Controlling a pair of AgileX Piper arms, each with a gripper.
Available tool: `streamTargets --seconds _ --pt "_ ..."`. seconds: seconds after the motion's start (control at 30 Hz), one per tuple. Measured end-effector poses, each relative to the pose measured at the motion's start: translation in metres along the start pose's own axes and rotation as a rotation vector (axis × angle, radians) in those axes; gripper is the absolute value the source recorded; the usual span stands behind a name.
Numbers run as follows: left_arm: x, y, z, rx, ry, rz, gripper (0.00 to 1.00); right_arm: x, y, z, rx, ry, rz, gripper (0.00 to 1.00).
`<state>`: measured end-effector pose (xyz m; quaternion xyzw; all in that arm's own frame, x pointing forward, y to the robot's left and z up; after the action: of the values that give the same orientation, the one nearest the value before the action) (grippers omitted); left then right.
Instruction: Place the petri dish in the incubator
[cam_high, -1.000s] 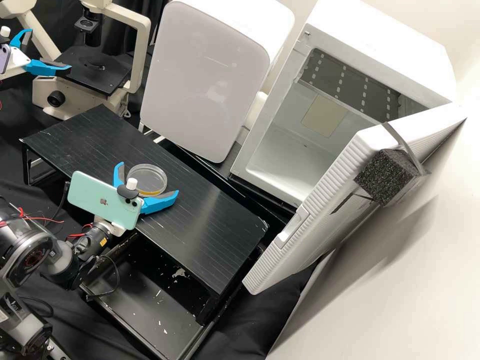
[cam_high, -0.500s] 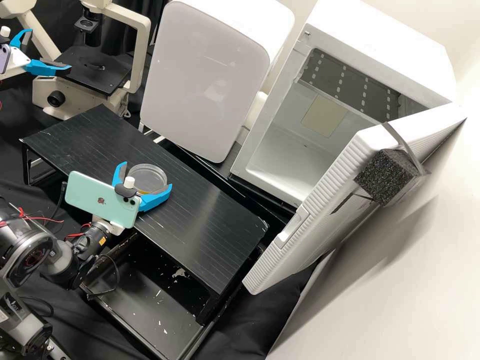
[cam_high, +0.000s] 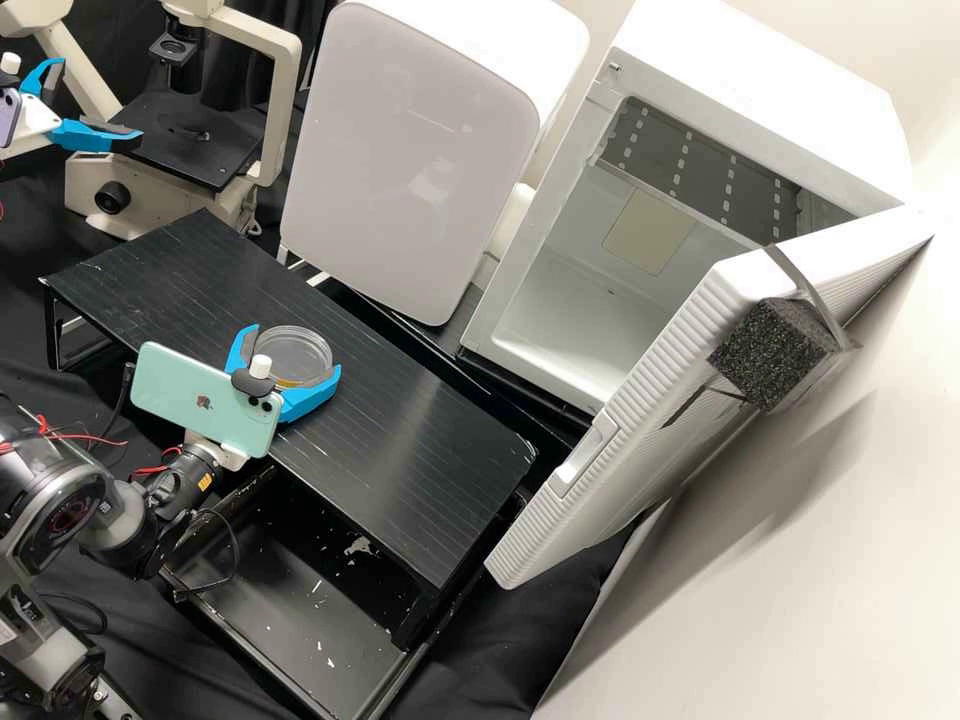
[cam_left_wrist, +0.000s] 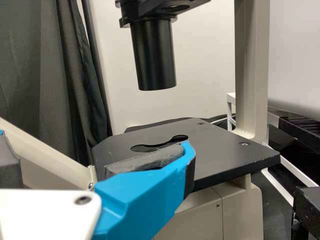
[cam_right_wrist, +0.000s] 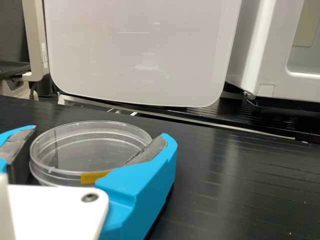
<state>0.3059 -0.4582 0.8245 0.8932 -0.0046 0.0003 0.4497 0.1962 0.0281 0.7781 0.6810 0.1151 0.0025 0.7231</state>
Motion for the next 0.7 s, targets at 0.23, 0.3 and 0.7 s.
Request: streamTargets --seconds 0.23,0.3,0.7 --pt "0.000 0.000 0.000 0.000 0.000 0.000 1.00 -0.002 0.005 0.002 0.007 0.007 0.004 0.00" --pt "0.000 0.000 0.000 0.000 0.000 0.000 1.00 -0.003 0.010 0.005 0.012 0.002 0.013 0.00" --pt "0.000 0.000 0.000 0.000 0.000 0.000 1.00 0.012 0.096 0.049 0.041 -0.123 0.314 0.00"
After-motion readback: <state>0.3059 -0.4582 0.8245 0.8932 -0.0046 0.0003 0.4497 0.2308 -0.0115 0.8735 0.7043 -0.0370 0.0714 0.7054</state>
